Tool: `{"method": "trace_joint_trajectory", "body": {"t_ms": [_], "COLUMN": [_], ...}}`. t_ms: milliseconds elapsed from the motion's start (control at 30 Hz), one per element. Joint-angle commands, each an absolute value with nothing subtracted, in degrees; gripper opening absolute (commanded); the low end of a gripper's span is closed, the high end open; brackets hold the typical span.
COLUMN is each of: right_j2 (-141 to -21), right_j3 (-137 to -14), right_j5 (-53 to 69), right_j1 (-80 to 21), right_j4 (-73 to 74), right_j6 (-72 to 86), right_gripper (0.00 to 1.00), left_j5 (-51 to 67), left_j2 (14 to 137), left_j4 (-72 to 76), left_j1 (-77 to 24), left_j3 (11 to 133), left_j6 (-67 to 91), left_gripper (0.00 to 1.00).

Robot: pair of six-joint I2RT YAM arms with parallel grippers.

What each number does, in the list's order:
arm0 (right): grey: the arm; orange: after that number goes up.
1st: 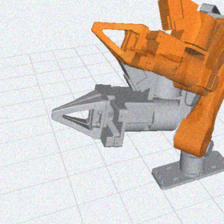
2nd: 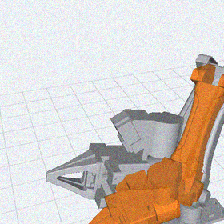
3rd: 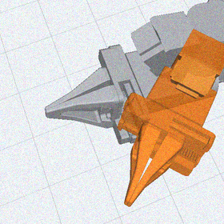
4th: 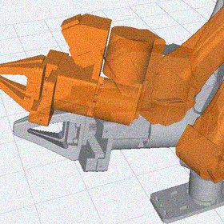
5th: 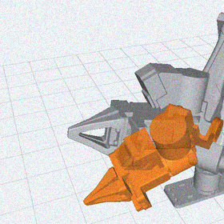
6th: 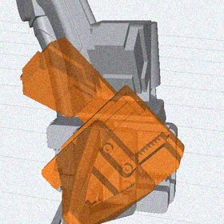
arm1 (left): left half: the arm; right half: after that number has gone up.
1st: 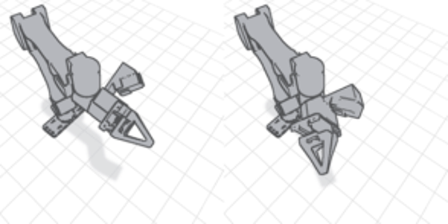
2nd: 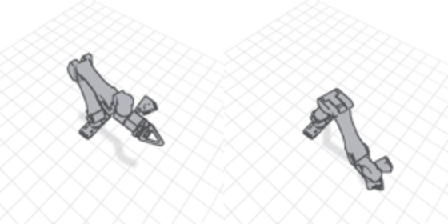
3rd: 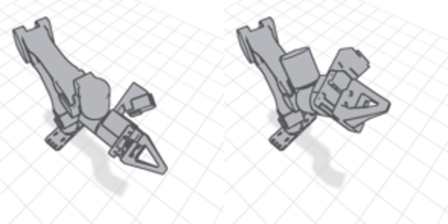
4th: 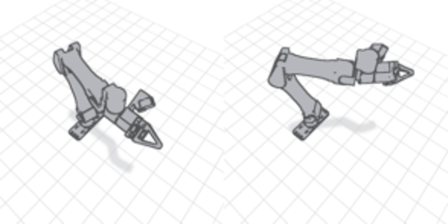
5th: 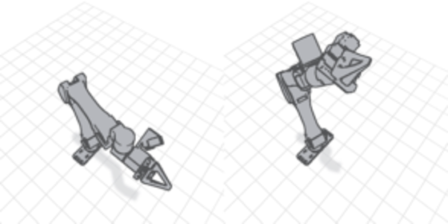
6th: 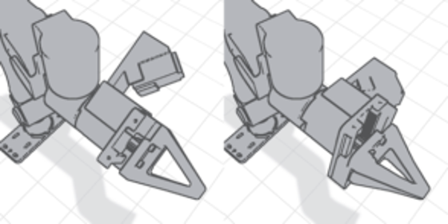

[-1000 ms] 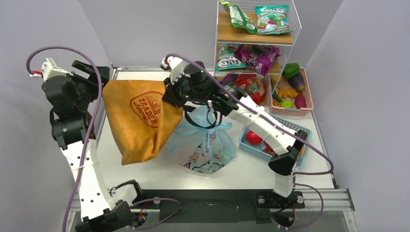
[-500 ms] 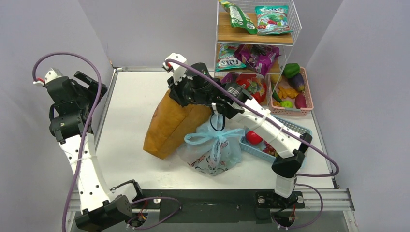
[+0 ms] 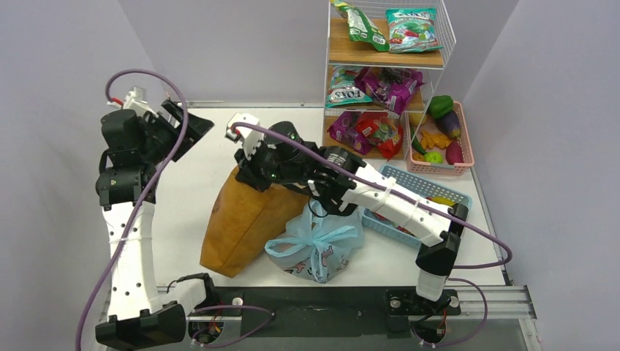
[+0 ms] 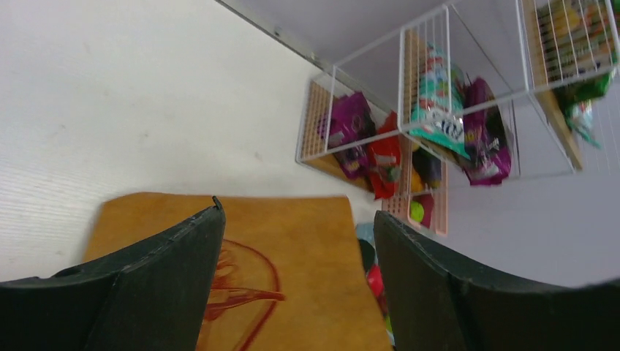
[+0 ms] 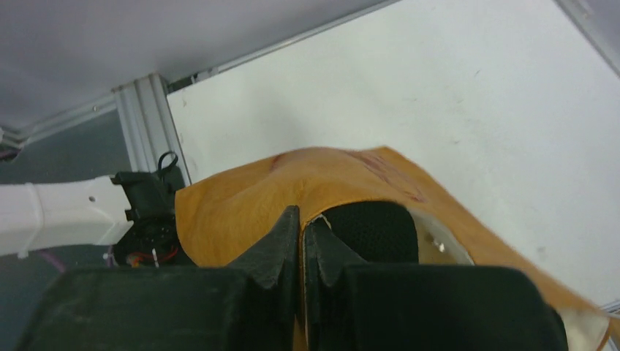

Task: Place the food into the grocery bag and tie it
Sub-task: Adjust the grocery bag at the center of the board.

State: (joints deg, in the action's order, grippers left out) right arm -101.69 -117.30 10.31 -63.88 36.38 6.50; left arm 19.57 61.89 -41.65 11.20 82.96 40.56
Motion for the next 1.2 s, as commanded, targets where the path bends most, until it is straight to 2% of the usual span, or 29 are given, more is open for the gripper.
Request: {"method": "trace_joint_trajectory", "body": {"t_ms": [0,167,433,500,667,800,933,1033,1100,1133,1167], "right_j2": [-101.7,-99.8,-98.2,-98.2,-98.7,-99.1,-99.0,-98.6,-98.4,-98.3,-98.3], "right_j3": [-114.2,-109.2,-105.8,-106.0,-106.6,-106.9,-107.1,-106.9,-106.7,-106.6,-106.6], "right_j5": [14.4,16.8,16.6,16.4,16.3,16.1,15.4,15.0,14.7,14.7,14.6], "right_j1": [-65.2,-65.9,-66.6,-66.8,-67.3,-67.6,-67.8,-67.9,-67.9,-67.9,-67.9], "right_j4": [32.1,32.2,32.6,32.8,33.1,33.5,34.0,34.2,34.2,34.2,34.2], "right_j6": [4.4,1.7,0.8,0.9,0.9,0.8,0.7,0.6,0.6,0.6,0.6], "right_gripper": [0.0,0.0,0.0,0.0,0.0,0.0,0.0,0.0,0.0,0.0,0.0], "left_j5": [29.5,35.8,33.8,30.0,8.8,-1.0,-5.6,-7.0,-8.8,-9.2,-9.7], "left_j2": [62.2,63.9,66.1,66.6,67.6,68.0,68.4,69.0,69.1,69.1,69.1], "left_j4": [-35.9,-38.2,-45.6,-48.3,-57.9,-61.9,-63.7,-65.1,-65.9,-66.1,-66.4], "left_j1": [6.2,2.0,-3.6,-6.0,-12.5,-15.8,-16.6,-16.7,-16.9,-16.9,-17.0], "left_j3": [79.9,76.1,76.0,76.7,79.1,81.1,81.9,81.7,81.5,81.5,81.5], "left_j6": [36.0,30.7,23.6,22.0,21.3,21.9,22.0,21.5,21.4,21.4,21.4], "left_gripper": [0.72,0.71,0.69,0.67,0.62,0.59,0.44,0.37,0.27,0.12,0.05]}}
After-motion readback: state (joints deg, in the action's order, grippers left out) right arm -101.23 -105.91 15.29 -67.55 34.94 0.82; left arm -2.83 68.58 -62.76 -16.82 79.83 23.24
